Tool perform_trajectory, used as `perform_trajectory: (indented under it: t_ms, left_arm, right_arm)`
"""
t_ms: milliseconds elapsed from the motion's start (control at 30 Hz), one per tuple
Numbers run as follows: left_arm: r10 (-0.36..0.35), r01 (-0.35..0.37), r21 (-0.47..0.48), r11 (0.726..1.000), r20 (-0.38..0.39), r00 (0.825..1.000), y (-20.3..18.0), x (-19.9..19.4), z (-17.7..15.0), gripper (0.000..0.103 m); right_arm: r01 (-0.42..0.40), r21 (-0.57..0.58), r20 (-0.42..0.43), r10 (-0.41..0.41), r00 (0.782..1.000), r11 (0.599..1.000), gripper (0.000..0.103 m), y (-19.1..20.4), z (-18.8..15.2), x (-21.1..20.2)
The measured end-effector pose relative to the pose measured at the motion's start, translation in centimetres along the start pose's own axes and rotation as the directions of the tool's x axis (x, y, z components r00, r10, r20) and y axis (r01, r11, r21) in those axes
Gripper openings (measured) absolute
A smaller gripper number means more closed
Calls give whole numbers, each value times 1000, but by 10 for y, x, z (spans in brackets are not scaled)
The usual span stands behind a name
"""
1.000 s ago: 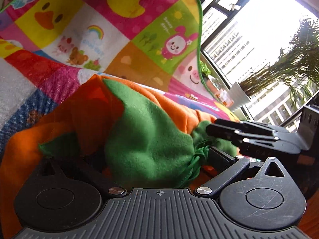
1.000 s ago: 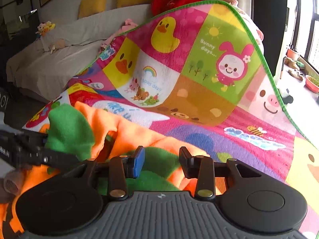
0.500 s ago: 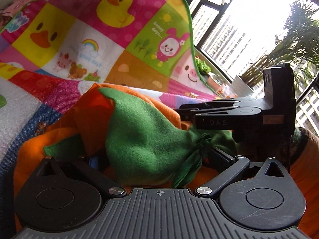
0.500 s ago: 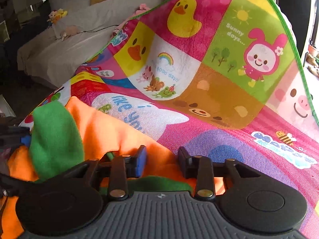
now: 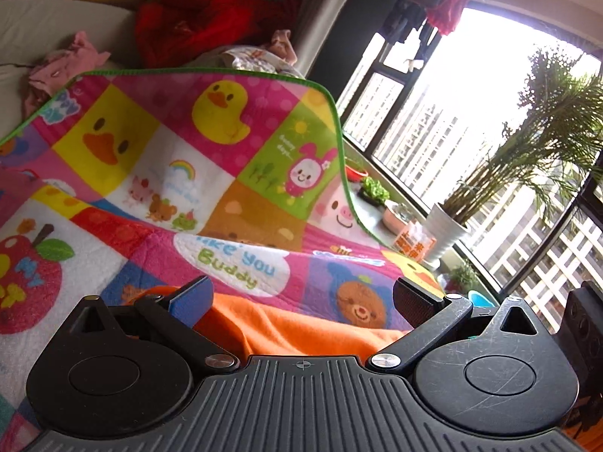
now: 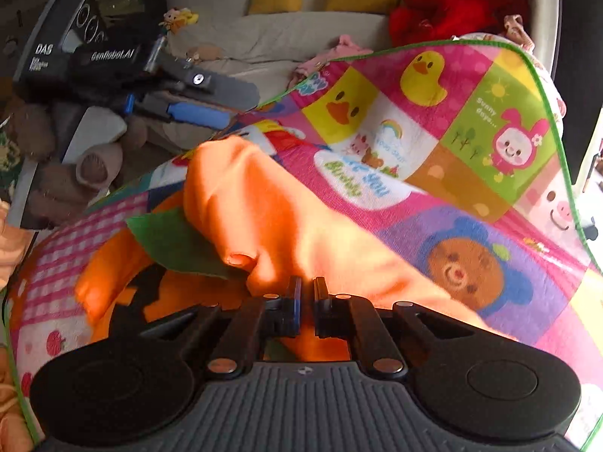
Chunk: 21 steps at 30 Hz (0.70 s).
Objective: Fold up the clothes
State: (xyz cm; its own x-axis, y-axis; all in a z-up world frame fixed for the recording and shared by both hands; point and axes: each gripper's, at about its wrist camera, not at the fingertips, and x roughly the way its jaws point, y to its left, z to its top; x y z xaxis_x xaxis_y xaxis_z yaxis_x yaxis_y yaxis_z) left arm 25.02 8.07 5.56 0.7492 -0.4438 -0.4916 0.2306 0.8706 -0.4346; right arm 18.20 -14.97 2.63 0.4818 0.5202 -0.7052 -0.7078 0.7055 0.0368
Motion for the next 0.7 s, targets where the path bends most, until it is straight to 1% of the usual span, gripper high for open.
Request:
perform_trajectory:
  t_ms: [33,100,133,167,233,300,333,367,433,467,533,633,700]
  left_arm:
    - [1,0,11,1000,-14,1000,-4,0,-6,103]
    - [34,-31,44,999,-60,998,-9,4,-22,103]
    - [53,-48,63,997,-82,995,-11,6,-30,103]
    - [96,-85,106,991,-100,990,-13,7,-40,103]
    - [160,-137,196,971,-104,982,-19,6,-56,103]
    - [230,-192,288,938,-104,968,-23,5,-73,103]
    - [242,-198,302,933,-115,964,-23,6,-78,103]
    - [243,-195,299,934,-132,961,-20,7,-84,103]
    - [244,-196,272,942,-155,957,-15,9,-89,103]
    - [241,-196,259,946,-159,957,-13,10,-91,103]
    - [233,-192,233,953,-162,959,-9,11,-90,103]
    - [200,-174,166,971,-157,967,-4,4,-84,103]
    - [143,-132,83,988,-148,979,1,-6,-77,103]
  right_arm:
    - [1,0,-11,-1,1000,1000,6,5,-8,2]
    - [6,4,-14,-6,1000,1000,6,12,-20,0]
    - [9,1,-9,-9,1000,1000,6,15,-23,-3]
    - [10,-6,5,-10,1000,1000,6,20,-25,-10]
    - [4,-9,51,-3,999,1000,7,23,-24,-29]
    - [18,-7,104,-17,994,1000,7,22,-17,-46]
    - [36,-2,125,-36,992,999,9,19,-13,-51]
    - [60,1,135,-60,989,998,10,17,-9,-52]
    - [105,-4,139,-103,985,995,18,14,-5,-46]
    - [118,-15,134,-115,984,993,20,13,-5,-39]
    - [136,-13,97,-134,986,991,21,11,-9,-19]
    - [134,10,53,-134,990,991,21,8,-22,5]
    - [130,24,62,-131,989,991,21,8,-30,10]
